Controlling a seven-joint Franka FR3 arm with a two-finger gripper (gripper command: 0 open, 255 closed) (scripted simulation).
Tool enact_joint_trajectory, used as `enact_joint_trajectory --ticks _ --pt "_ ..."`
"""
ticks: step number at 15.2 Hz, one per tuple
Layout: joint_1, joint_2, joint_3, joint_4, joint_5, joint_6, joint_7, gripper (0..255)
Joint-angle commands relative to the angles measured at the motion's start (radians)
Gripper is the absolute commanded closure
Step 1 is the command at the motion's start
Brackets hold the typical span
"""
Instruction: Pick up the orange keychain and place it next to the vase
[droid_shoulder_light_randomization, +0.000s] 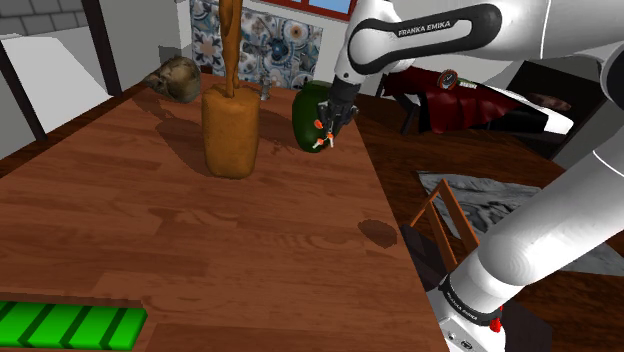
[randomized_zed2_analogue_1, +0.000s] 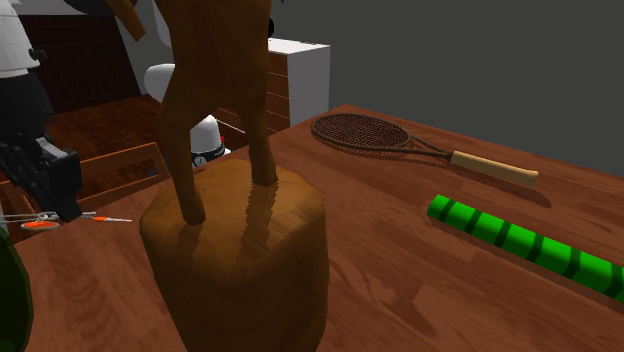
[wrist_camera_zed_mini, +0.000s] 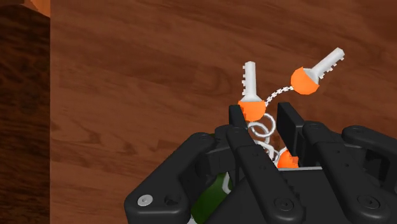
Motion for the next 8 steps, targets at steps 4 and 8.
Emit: enact_joint_trajectory --ticks 4,8 --pt "0.001 0.020 0.003 -0.047 -0.003 0.067 0.003 255" --pt "0.001 0.040 0.005 -0.082 -0.007 0.120 0.006 255"
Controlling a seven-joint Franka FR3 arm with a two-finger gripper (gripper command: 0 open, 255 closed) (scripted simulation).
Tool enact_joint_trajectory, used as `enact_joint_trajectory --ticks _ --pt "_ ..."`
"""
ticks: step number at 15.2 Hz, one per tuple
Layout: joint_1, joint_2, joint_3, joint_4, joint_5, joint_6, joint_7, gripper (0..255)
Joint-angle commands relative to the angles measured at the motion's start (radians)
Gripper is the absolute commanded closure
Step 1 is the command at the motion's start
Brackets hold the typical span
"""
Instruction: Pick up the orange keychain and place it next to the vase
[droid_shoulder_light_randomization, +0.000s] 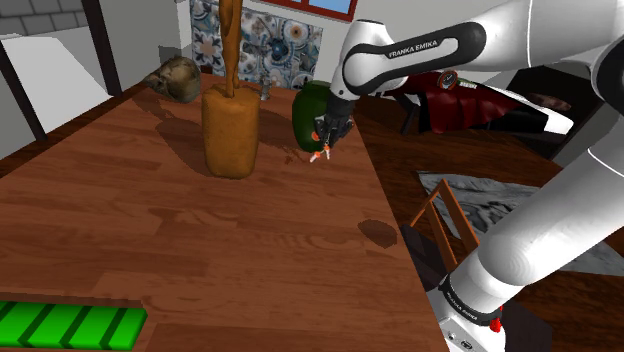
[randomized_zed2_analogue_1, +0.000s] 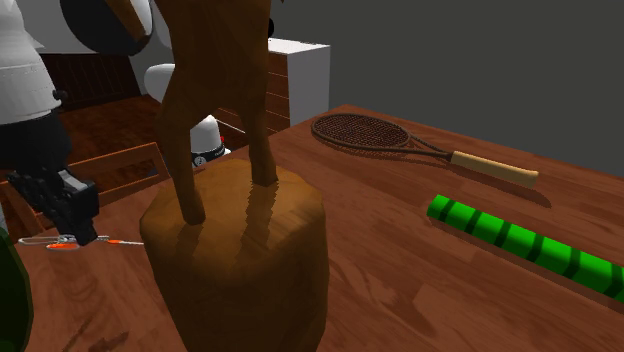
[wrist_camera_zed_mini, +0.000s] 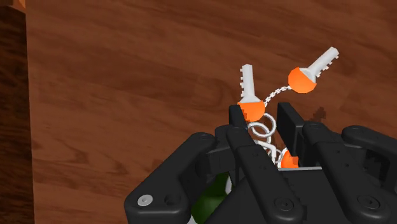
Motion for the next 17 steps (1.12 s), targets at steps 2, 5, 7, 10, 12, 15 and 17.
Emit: enact_joint_trajectory --ticks 2,5,7,10,12,15,17 --pt "-0.001 0.018 0.000 -0.021 -0.004 0.039 0.001 255" --pt "-0.001 0.036 0.002 -0.043 -0.008 0.079 0.003 255" --pt "-0.001 0.050 0.002 -0.057 -0.012 0.106 0.006 255" --pt "0.000 0.071 0.003 -0.077 -0.017 0.147 0.010 255" --pt "0.000 0.087 0.004 -0.089 -0.022 0.174 0.013 255" --pt "0.000 0.118 0.004 -0.108 -0.031 0.224 0.019 255" --pt "0.000 0.118 0.004 -0.108 -0.031 0.224 0.019 255"
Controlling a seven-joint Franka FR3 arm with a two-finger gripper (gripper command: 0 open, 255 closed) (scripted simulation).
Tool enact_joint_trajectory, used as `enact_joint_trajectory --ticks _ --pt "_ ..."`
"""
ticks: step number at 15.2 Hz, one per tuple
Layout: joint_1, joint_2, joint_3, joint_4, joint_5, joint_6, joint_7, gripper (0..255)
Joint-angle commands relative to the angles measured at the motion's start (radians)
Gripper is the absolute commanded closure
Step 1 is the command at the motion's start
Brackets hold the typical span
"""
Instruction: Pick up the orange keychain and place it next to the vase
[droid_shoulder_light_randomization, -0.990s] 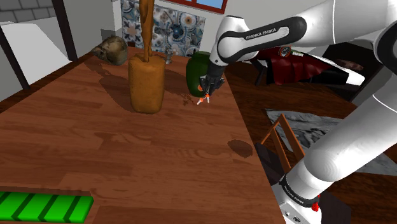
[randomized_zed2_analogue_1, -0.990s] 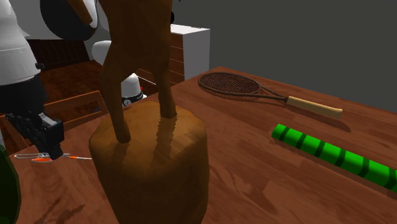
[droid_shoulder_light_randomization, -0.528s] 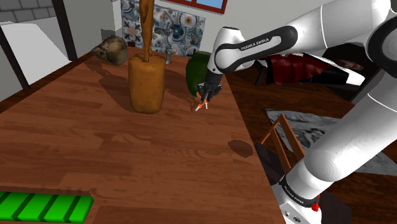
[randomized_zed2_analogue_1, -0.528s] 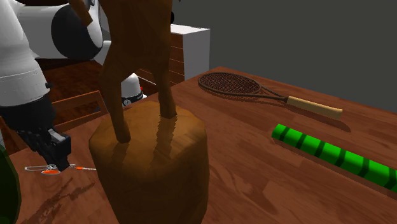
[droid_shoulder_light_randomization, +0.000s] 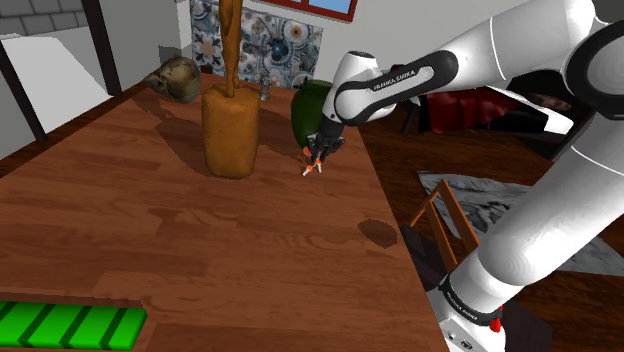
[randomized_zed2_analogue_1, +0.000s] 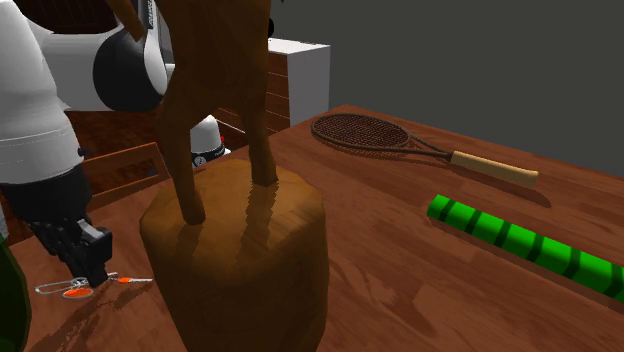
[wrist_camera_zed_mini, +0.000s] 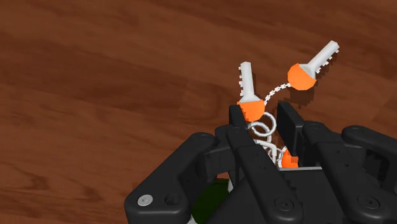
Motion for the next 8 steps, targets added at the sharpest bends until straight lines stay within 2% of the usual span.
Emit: enact_joint_trajectory --ticks 1,6,7,8 --pt "-0.001 0.018 -0.001 -0.019 0.001 -0.029 -0.002 255" --pt "-0.002 0.018 0.000 -0.019 0.001 -0.029 -0.002 255" --pt "-0.002 0.022 0.000 -0.019 0.000 -0.025 -0.001 0" --pt "-0.005 0.027 -0.003 0.000 -0.001 -0.039 -0.008 0"
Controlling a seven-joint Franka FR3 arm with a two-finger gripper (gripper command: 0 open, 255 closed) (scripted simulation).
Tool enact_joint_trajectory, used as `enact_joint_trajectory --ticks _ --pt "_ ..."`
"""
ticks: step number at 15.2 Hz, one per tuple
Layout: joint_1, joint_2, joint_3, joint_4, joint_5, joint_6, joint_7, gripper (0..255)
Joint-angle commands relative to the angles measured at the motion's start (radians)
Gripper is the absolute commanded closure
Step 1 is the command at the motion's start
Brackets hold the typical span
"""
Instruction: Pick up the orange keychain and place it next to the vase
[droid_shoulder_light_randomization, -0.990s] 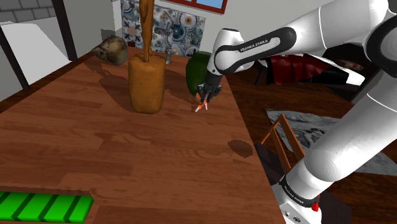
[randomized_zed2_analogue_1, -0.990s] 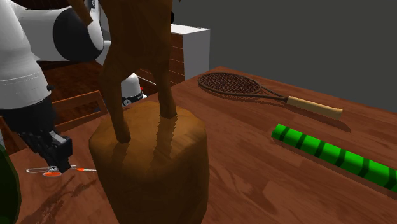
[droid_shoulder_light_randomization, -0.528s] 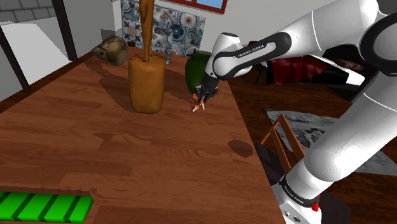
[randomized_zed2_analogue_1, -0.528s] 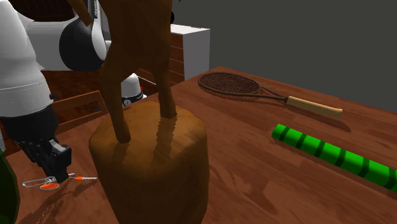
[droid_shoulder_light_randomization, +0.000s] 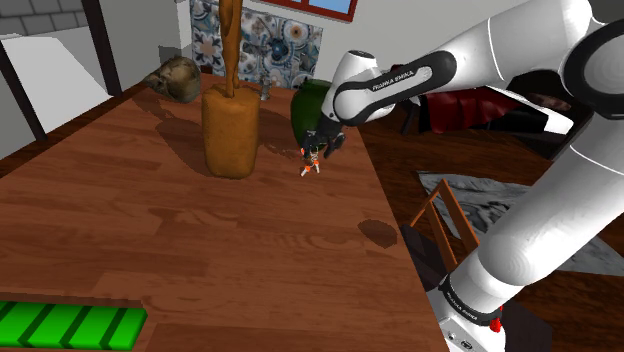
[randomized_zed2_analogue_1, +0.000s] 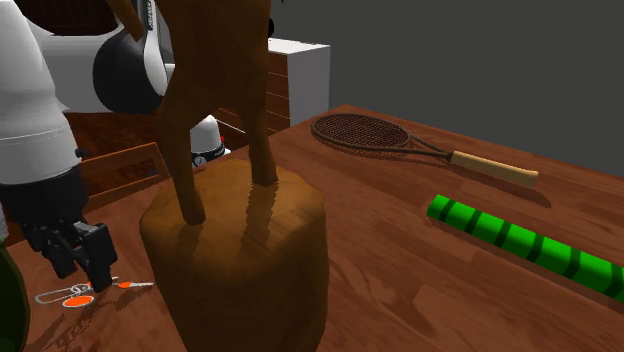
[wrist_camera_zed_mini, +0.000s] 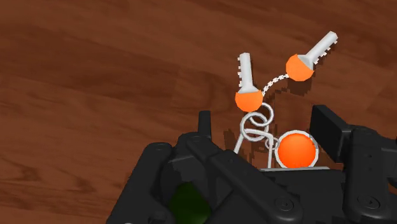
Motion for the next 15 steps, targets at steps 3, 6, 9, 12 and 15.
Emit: enact_joint_trajectory --ticks 3,6,9,12,15 --pt "-0.008 0.009 -0.009 -0.042 0.008 -0.042 -0.014 0" --pt "-0.003 -0.038 -0.002 -0.005 0.017 -0.127 -0.006 0" --pt "-0.003 -0.076 -0.004 0.017 0.027 -0.186 -0.014 0" --pt "-0.003 -0.076 -0.004 0.017 0.027 -0.186 -0.014 0" --pt "-0.003 -0.076 -0.004 0.017 0.027 -0.186 -0.014 0"
